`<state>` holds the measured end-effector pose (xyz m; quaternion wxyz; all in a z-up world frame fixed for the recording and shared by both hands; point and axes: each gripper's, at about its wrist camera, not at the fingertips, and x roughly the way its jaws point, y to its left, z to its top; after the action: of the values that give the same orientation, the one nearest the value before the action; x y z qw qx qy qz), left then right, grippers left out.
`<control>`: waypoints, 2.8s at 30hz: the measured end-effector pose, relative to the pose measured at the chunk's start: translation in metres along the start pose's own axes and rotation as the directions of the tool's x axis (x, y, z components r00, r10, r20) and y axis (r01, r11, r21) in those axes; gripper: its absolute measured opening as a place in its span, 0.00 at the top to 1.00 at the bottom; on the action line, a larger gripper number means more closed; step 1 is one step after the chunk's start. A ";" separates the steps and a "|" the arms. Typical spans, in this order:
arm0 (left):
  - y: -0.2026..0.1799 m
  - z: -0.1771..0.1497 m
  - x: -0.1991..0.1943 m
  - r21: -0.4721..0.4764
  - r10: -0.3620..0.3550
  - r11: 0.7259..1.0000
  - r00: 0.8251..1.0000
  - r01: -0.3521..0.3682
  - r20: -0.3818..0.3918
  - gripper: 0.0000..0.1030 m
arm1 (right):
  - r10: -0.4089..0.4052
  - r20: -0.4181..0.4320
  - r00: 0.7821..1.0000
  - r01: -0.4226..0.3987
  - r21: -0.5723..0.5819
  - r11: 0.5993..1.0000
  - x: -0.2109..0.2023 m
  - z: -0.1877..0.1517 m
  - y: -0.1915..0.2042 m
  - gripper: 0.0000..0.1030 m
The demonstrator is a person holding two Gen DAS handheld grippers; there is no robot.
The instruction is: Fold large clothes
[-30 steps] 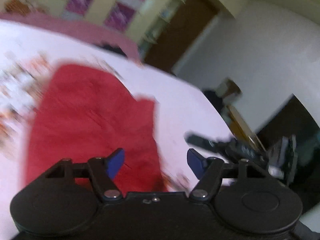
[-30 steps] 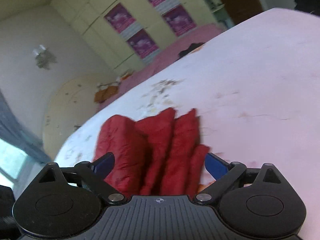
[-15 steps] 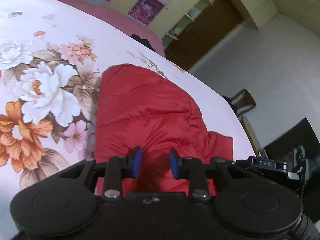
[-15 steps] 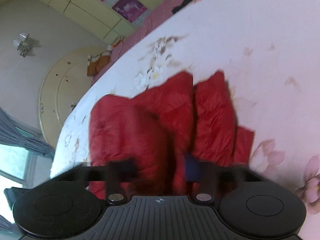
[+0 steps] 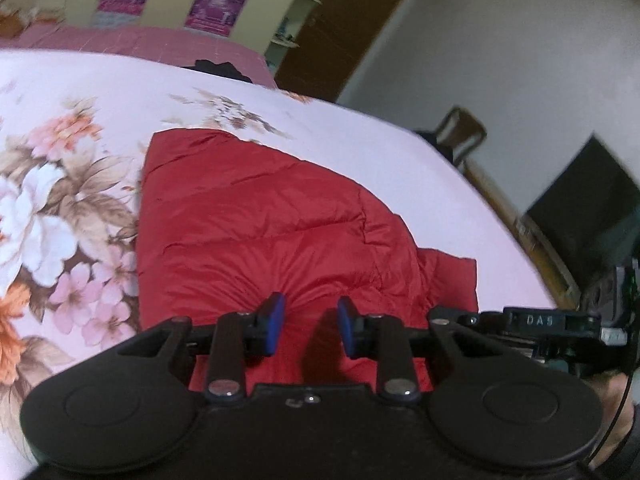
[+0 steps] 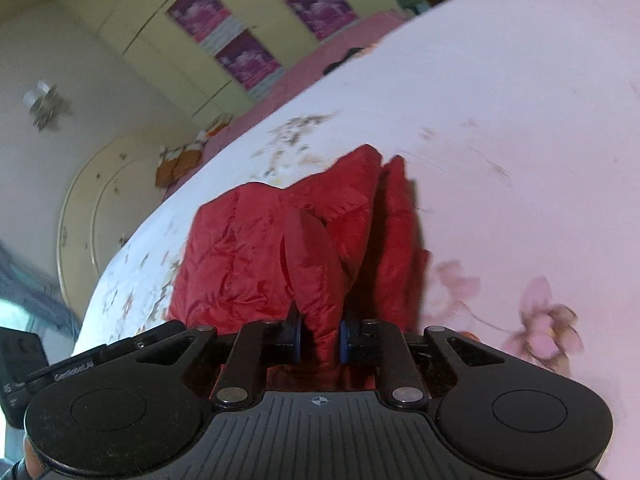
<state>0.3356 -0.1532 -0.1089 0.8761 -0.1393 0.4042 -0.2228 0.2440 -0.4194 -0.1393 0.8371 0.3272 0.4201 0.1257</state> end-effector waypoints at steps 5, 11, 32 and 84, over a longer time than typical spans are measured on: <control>-0.012 -0.002 0.020 0.056 0.057 0.997 0.996 -0.053 -0.071 0.74 | 0.008 -0.021 1.000 -0.006 0.075 0.997 0.014 -0.007 -0.026 0.84; -0.014 0.002 0.025 0.060 0.079 0.996 0.992 -0.073 -0.099 0.70 | 0.015 -0.062 0.998 -0.009 0.096 0.995 0.014 0.010 -0.030 0.82; 0.056 0.073 0.089 -0.051 0.064 0.996 0.996 -0.068 -0.069 0.55 | -0.207 -0.068 0.976 0.183 -0.261 0.948 0.089 0.059 0.006 0.62; -0.038 -0.064 -0.085 0.048 0.143 0.988 0.990 -0.143 0.020 0.57 | -0.036 -0.049 0.998 0.007 -0.496 0.868 -0.074 -0.044 0.093 0.62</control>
<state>0.2265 -0.1475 -0.0784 0.8963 -0.0900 0.4004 -0.1683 0.1696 -0.3660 -0.0518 0.8821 0.0932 0.4008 0.2294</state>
